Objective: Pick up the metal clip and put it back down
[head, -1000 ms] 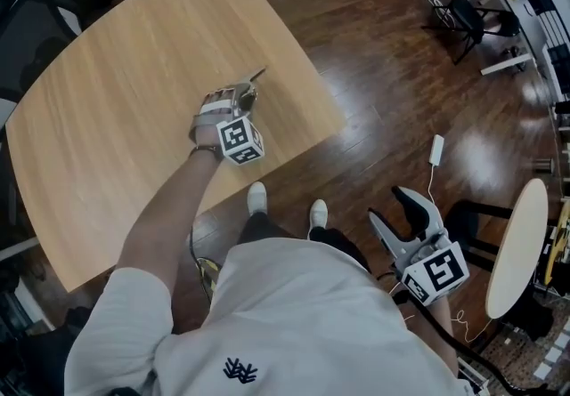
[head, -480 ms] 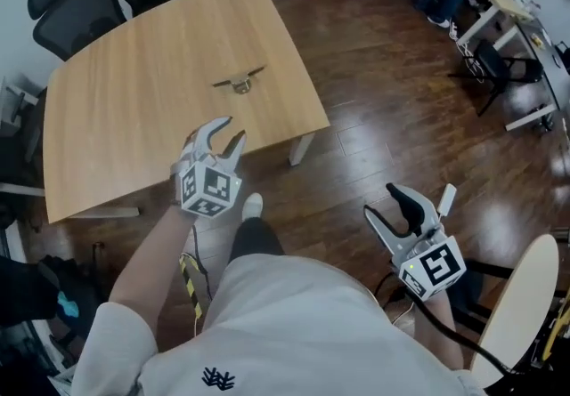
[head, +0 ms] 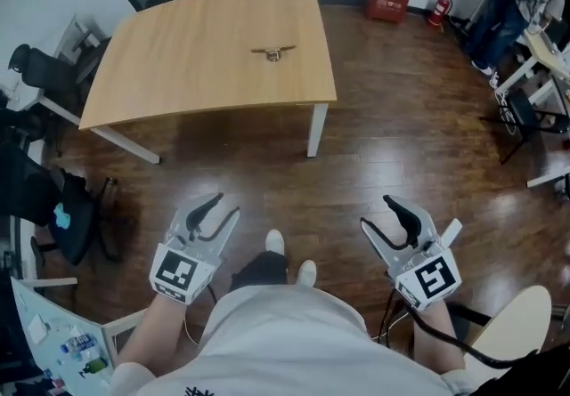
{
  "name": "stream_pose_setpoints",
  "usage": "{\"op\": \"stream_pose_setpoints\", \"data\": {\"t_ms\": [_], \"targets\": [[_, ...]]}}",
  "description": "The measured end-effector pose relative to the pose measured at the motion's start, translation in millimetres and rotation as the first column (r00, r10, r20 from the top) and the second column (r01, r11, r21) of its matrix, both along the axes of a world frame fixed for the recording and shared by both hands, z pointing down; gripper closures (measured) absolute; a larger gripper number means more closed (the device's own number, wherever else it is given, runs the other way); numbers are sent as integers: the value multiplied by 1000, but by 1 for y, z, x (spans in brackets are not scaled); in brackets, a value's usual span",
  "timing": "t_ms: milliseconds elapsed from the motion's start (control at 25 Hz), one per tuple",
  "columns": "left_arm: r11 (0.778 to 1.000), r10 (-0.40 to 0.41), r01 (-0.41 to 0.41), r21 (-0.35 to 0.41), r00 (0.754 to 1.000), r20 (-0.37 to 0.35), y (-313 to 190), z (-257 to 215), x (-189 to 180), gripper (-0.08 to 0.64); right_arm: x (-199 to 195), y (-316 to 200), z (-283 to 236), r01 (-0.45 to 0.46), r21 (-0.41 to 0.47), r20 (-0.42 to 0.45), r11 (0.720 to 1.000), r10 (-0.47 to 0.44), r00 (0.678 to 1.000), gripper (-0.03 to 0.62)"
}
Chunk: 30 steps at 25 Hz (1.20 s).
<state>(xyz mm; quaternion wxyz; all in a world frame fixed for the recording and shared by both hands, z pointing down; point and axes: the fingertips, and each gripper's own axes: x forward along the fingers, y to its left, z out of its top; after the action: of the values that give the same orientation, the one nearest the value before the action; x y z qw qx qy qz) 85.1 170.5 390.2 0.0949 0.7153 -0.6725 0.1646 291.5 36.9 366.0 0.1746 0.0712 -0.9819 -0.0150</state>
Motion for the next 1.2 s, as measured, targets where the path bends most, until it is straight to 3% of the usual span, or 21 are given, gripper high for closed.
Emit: {"op": "stream_pose_setpoints", "data": {"t_ms": [280, 440, 760, 960, 1200], "targets": [[992, -107, 113, 50, 988, -107, 68, -21, 24, 414, 10, 40, -20, 61, 23, 57, 998, -62, 996, 362], [988, -120, 130, 88, 986, -118, 89, -27, 37, 414, 21, 59, -25, 69, 53, 58, 996, -72, 996, 364], [971, -106, 139, 196, 980, -168, 148, -45, 67, 414, 40, 128, -37, 90, 116, 46, 989, -96, 994, 371], [969, -48, 104, 224, 969, -244, 162, -36, 97, 414, 66, 156, -28, 76, 105, 15, 992, -78, 997, 374], [964, -12, 84, 251, 962, -274, 173, -42, 125, 414, 74, 167, -37, 112, 131, 3, 985, -114, 994, 377]]}}
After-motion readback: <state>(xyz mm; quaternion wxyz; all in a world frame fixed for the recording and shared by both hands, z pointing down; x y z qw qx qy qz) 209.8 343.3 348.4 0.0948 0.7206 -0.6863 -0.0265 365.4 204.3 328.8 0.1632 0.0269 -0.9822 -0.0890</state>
